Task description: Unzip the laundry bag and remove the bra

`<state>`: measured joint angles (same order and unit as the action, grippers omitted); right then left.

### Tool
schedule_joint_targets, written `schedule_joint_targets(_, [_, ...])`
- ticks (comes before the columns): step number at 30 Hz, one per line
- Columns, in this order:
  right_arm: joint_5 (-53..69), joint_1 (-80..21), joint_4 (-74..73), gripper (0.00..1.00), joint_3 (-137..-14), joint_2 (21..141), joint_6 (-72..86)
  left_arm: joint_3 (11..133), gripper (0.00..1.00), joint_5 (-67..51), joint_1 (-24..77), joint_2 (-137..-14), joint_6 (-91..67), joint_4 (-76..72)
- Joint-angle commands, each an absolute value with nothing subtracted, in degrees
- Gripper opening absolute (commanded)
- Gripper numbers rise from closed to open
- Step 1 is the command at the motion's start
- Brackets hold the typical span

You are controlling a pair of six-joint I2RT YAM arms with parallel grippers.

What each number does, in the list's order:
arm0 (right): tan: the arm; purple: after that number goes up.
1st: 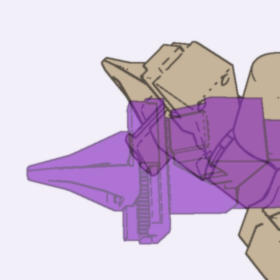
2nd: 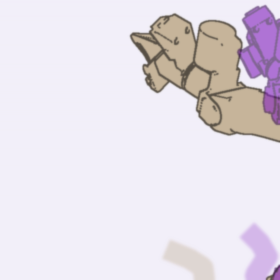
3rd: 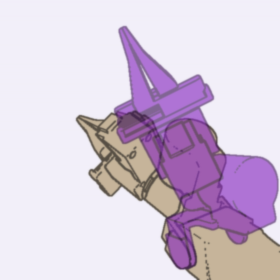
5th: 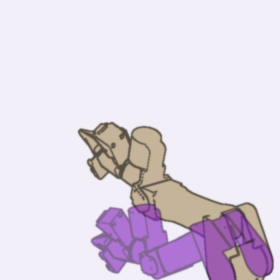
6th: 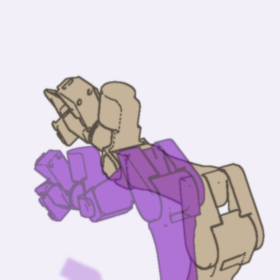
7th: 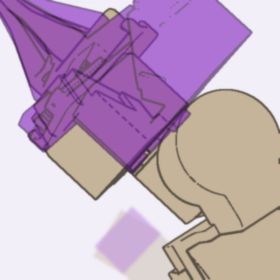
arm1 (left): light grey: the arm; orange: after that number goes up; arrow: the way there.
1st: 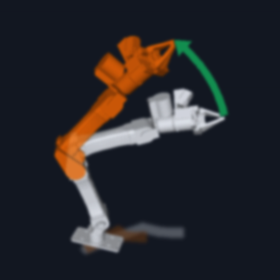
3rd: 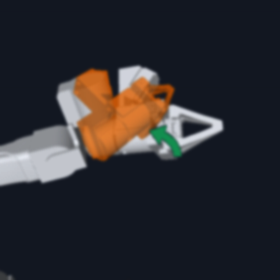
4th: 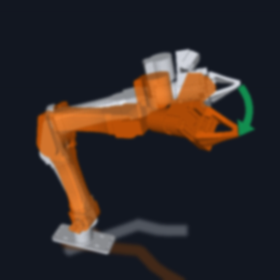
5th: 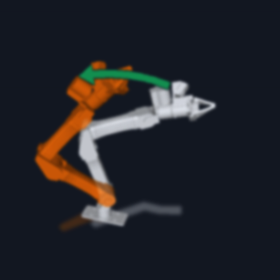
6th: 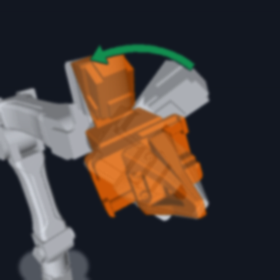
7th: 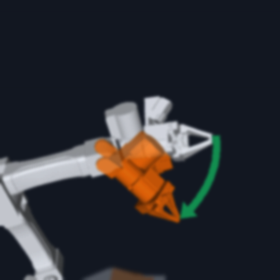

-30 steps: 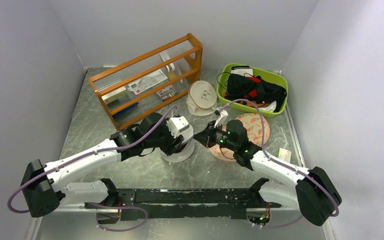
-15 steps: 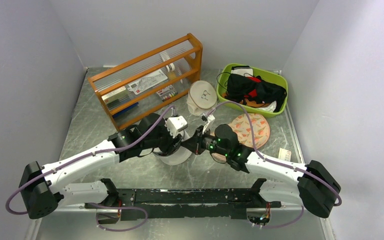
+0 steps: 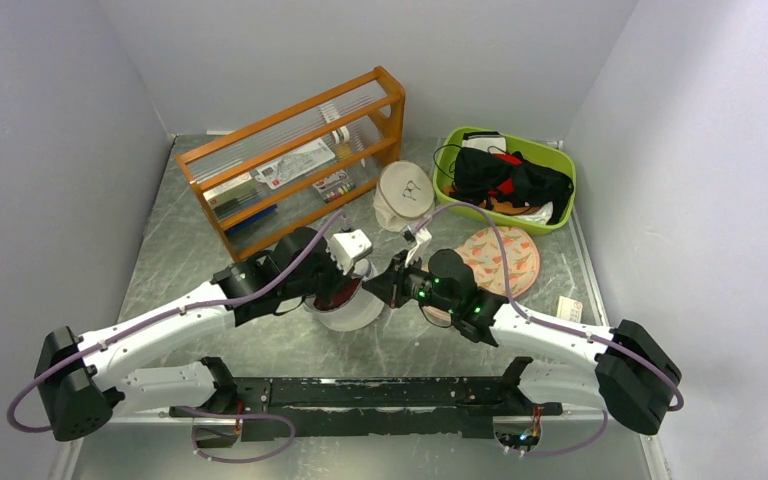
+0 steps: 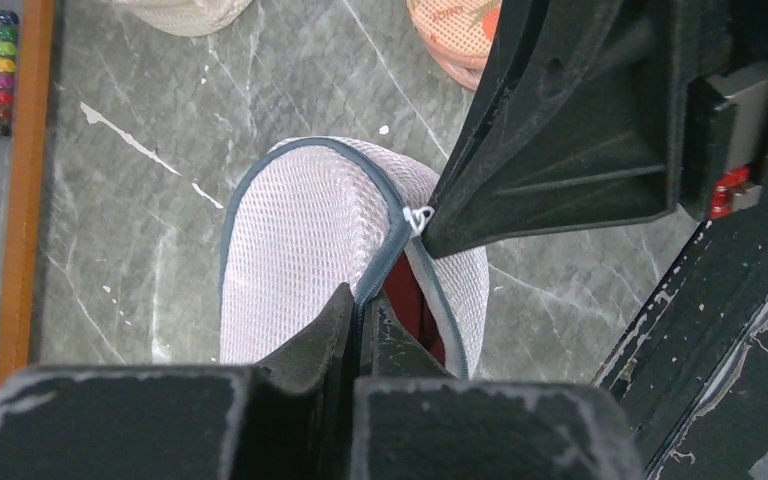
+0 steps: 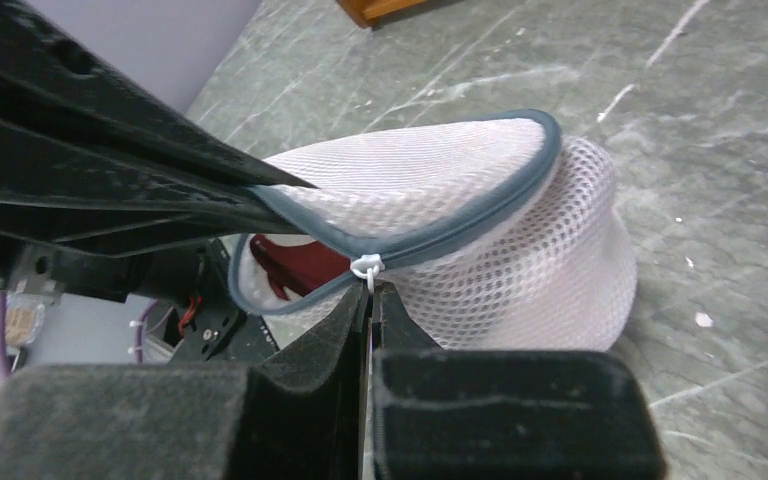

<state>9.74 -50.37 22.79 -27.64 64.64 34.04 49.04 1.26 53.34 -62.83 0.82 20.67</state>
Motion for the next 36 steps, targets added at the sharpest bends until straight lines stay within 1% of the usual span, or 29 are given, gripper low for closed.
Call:
schedule_joint_targets(1, [3.95,-49.95,19.81,0.00,-28.38,63.62,34.44,49.58,0.07,3.86,53.01,-59.93,0.62,19.86])
schedule_joint_targets(4, [4.50,-45.26,18.67,0.00,-26.19,62.68,36.97,49.09,0.07,4.35,53.03,-58.60,0.60,19.37])
schedule_joint_targets(8, [12.63,-36.58,22.49,0.00,-21.82,62.25,39.95,48.64,0.07,4.96,53.03,-57.36,0.55,19.00])
schedule_joint_targets(14, [19.68,-35.51,24.20,0.00,-23.02,62.20,36.78,49.26,0.07,4.75,53.00,-59.19,0.52,19.98])
schedule_joint_targets(15, [20.60,-35.57,25.01,0.00,-22.90,61.36,36.78,49.33,0.08,4.64,53.00,-59.70,0.57,20.03])
schedule_joint_targets(16, [21.52,-35.80,25.83,0.00,-22.81,60.70,36.79,49.50,0.11,4.31,53.02,-60.24,0.53,20.16])
schedule_joint_targets(18, [22.62,-36.52,27.17,0.00,-22.52,59.62,36.53,49.90,0.21,3.69,53.00,-61.32,0.70,20.54])
schedule_joint_targets(21, [23.28,-38.55,28.48,0.00,-22.85,59.61,35.69,50.12,0.39,3.12,53.02,-62.50,0.70,20.79])
schedule_joint_targets(23, [23.44,-40.13,28.97,0.00,-23.75,60.27,35.07,50.24,0.48,2.75,53.01,-62.90,0.70,20.98])
schedule_joint_targets(25, [23.27,-42.24,29.17,0.00,-24.69,61.04,34.41,50.21,0.62,2.63,53.00,-63.04,0.62,20.96])
schedule_joint_targets(26, [22.88,-43.34,29.01,0.00,-25.21,61.33,34.01,50.23,0.66,2.71,53.02,-62.90,0.62,20.92])
schedule_joint_targets(28, [21.69,-45.97,28.15,0.00,-26.43,62.04,33.04,50.12,0.70,2.86,53.10,-62.63,0.53,20.79])
schedule_joint_targets(30, [20.25,-48.76,27.15,0.00,-27.70,62.74,31.85,49.89,0.71,2.76,53.08,-62.25,0.44,20.55])
schedule_joint_targets(32, [18.97,-50.75,26.65,0.00,-28.42,63.37,31.00,49.92,0.66,2.51,53.08,-62.18,0.59,20.44])
schedule_joint_targets(34, [18.10,-51.16,27.24,0.00,-28.39,63.91,31.30,50.08,0.56,2.41,53.10,-62.30,0.61,20.60])
schedule_joint_targets(36, [17.26,-51.19,27.49,0.00,-28.36,64.38,31.23,50.10,0.42,2.37,53.12,-62.32,0.60,20.74])
